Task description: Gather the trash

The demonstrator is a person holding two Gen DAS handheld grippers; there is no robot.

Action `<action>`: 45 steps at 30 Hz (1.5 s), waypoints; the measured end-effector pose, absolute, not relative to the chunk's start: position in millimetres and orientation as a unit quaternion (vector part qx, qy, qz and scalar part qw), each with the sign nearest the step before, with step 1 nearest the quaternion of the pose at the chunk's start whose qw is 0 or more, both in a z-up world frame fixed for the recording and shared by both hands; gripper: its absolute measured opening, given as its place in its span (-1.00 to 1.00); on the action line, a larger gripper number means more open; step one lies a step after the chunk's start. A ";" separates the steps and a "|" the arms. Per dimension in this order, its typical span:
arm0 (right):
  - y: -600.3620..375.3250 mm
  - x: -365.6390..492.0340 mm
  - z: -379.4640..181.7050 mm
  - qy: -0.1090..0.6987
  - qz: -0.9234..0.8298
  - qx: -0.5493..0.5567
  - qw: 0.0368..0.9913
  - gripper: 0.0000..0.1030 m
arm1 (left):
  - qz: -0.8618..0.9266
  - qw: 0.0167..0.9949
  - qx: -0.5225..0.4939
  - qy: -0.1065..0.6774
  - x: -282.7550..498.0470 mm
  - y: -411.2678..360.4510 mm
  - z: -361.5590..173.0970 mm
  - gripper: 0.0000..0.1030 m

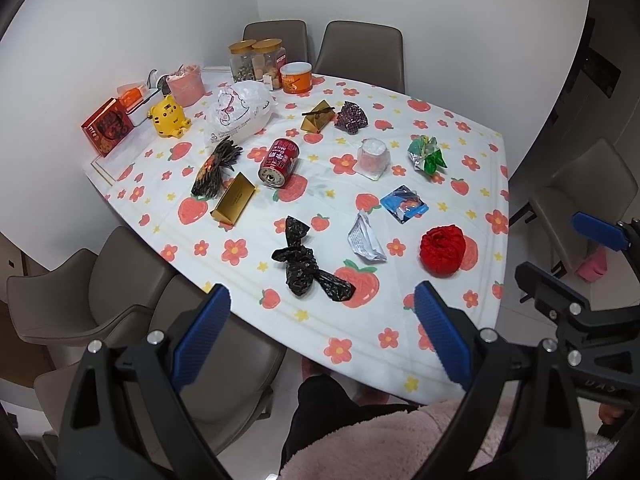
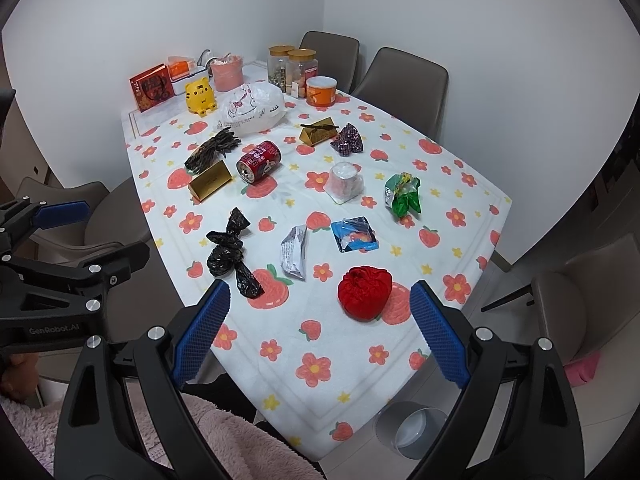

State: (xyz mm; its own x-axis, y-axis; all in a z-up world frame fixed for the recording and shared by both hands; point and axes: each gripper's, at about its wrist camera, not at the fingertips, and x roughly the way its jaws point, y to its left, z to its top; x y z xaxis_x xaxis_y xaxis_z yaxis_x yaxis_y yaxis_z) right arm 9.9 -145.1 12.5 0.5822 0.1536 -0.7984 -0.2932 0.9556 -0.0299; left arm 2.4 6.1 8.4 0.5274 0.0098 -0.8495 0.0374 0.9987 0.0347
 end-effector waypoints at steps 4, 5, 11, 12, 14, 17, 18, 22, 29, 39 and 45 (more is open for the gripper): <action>-144.8 9.5 13.5 0.439 0.126 -0.079 0.886 0.71 | -0.008 0.874 0.024 0.486 2.1 5.4 8.1 0.80; -144.7 9.4 13.7 0.439 0.126 -0.079 0.886 0.71 | -0.008 0.874 0.024 0.485 2.4 5.8 8.6 0.80; -144.0 8.4 14.3 0.439 0.126 -0.079 0.886 0.71 | -0.008 0.874 0.025 0.485 2.0 5.4 8.4 0.80; -143.8 8.5 14.2 0.438 0.126 -0.079 0.886 0.71 | -0.007 0.874 0.025 0.485 1.8 5.2 8.1 0.80; -143.5 8.0 14.5 0.438 0.126 -0.079 0.886 0.71 | -0.008 0.874 0.025 0.485 1.8 5.5 8.4 0.80; -143.2 7.6 14.7 0.438 0.126 -0.080 0.886 0.71 | -0.008 0.875 0.025 0.484 1.4 5.2 8.0 0.80; -143.2 7.7 14.6 0.438 0.126 -0.080 0.887 0.71 | -0.008 0.875 0.025 0.484 1.4 5.2 8.0 0.80; -143.1 7.6 14.3 0.439 0.126 -0.079 0.886 0.71 | -0.008 0.875 0.025 0.484 1.2 5.2 8.0 0.80; -143.2 7.0 14.7 0.438 0.125 -0.080 0.887 0.71 | -0.008 0.875 0.024 0.483 0.8 5.5 8.1 0.80; -143.9 7.0 15.0 0.437 0.125 -0.080 0.887 0.71 | -0.008 0.876 0.025 0.482 0.4 5.6 8.1 0.80; -144.1 7.4 14.6 0.437 0.125 -0.080 0.887 0.71 | -0.007 0.876 0.025 0.482 0.2 5.7 8.1 0.80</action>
